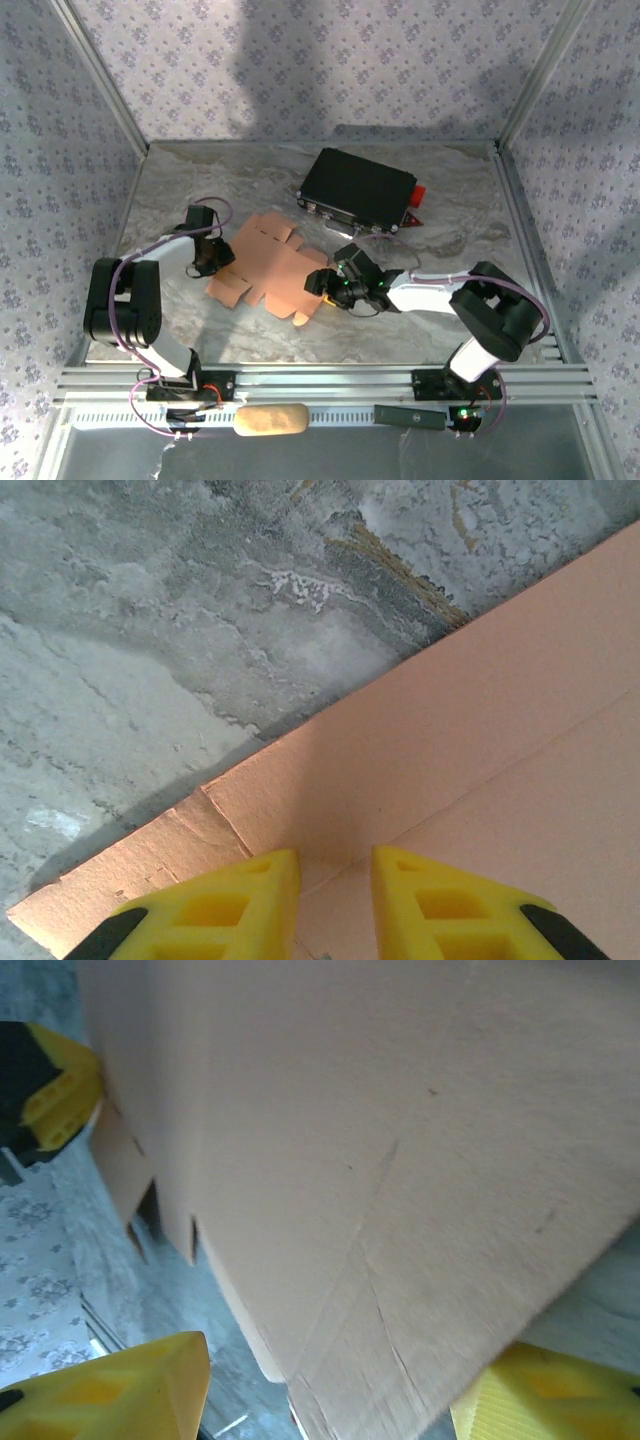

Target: Fold the paper box

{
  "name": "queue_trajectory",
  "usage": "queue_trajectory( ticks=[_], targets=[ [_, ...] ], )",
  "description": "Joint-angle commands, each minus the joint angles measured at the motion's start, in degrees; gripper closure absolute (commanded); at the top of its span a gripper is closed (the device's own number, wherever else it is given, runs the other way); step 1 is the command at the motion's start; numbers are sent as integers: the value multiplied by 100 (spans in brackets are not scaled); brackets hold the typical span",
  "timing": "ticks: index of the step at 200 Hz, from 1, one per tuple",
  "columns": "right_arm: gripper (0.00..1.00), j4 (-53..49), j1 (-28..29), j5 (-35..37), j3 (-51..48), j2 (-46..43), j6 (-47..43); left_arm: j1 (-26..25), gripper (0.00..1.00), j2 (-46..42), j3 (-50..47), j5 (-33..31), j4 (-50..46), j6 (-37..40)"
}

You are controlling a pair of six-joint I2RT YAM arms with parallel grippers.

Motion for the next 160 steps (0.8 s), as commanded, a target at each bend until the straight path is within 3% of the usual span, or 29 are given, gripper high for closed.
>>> queue_trajectory(
  ticks=[1,47,120,140,160],
  targets=[
    [37,230,-66,64,47,-14,42,-40,73,34,-102,22,-190,-12],
    [38,1118,-132,43,-456,-101,241,-40,73,9,-84,49,-234,0],
    [54,1542,-42,139,-202,469,500,-39,73,-73,-83,212,-189,-43],
    [64,1372,-57,178,-43,502,483,-41,73,-292,-97,289,-225,-50],
    [92,644,-106,255,201,187,233,-39,67,-904,-125,386,-356,-107]
  ],
)
